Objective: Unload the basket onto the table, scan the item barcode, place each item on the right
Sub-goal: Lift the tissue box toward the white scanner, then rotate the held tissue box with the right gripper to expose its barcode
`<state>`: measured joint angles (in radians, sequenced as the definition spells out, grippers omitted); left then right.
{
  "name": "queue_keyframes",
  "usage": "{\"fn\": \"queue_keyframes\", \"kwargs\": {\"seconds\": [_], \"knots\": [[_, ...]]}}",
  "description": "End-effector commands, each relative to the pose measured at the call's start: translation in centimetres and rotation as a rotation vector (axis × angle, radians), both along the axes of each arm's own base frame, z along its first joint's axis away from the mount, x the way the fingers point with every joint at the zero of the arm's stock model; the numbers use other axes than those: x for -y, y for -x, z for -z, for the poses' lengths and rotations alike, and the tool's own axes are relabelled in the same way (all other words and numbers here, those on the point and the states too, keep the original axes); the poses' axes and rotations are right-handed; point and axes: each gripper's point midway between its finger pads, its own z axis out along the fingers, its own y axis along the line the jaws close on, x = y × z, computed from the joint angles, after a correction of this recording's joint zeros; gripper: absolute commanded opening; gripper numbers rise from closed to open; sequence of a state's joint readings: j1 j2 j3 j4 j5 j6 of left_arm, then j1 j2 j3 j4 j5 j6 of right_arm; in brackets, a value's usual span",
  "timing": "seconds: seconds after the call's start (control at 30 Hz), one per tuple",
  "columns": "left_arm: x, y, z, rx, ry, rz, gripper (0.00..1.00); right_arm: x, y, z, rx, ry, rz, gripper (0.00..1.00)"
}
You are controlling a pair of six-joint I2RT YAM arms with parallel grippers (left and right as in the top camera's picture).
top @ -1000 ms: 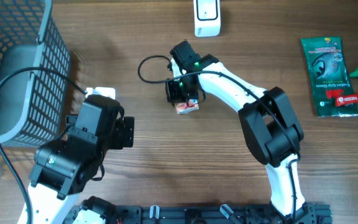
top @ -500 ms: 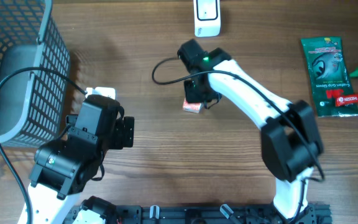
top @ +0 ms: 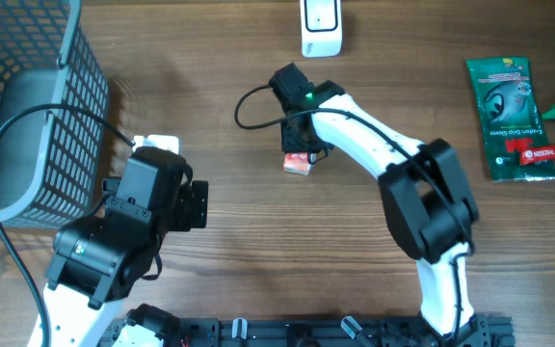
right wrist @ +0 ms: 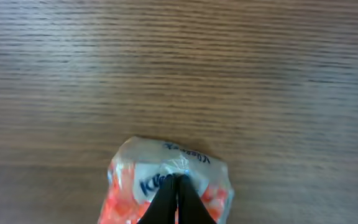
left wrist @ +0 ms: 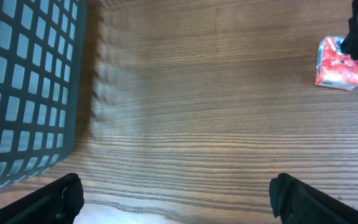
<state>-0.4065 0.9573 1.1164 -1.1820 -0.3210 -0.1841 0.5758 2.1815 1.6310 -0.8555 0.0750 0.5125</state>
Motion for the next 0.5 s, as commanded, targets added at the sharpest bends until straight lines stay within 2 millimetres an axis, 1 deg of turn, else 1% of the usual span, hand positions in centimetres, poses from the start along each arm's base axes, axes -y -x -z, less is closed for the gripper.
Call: {"fn": "queue_keyframes", "kwargs": {"seconds": [0.0,0.03,0.1,0.13,0.2,0.23,0.3,0.37,0.4,0.47], "knots": [[-0.1,-0.1,-0.1,0.006,-0.013,0.006,1.00,-0.2,0.8,1.6,-0.055,-0.011,0.009,0.04],[-0.1,-0.1,-0.1,0.006,-0.013,0.006,1.00,-0.5,0.7,1.4,-0.052,-0.031,0.003,0.06],[-0.1,-0.1,-0.1,0.006,-0.013,0.006,1.00,-0.9,0.6,1.0,-0.046,-0.054,-0.005,0.25],[-0.1,-0.1,-0.1,0.006,-0.013,0.006,1.00,-1.1,0.5,0.9,-0.045,-0.067,-0.034,0.42],[-0.1,-0.1,-0.1,0.006,-0.013,0.006,1.00,-1.4,0.5,0.6,-0.044,-0.079,-0.062,0.61],[-0.1,-0.1,-0.1,0.006,-0.013,0.006,1.00,-1.6,0.4,0.1,-0.044,-0.095,-0.079,0.70],[-0.1,-0.1,-0.1,0.006,-0.013,0.006,1.00,-1.7,0.0,-1.2,-0.030,-0.111,-0.078,0.78],[-0.1,-0.1,-0.1,0.006,-0.013,0.006,1.00,-1.5,-0.4,-3.1,-0.002,-0.126,-0.076,0.85],[-0.1,-0.1,-0.1,0.006,-0.013,0.006,1.00,-1.5,-0.5,-3.8,0.009,-0.133,-0.074,0.86],[-0.1,-0.1,-0.1,0.006,-0.013,0.006,1.00,-1.1,-0.5,-7.2,0.058,-0.164,-0.067,0.86]]}}
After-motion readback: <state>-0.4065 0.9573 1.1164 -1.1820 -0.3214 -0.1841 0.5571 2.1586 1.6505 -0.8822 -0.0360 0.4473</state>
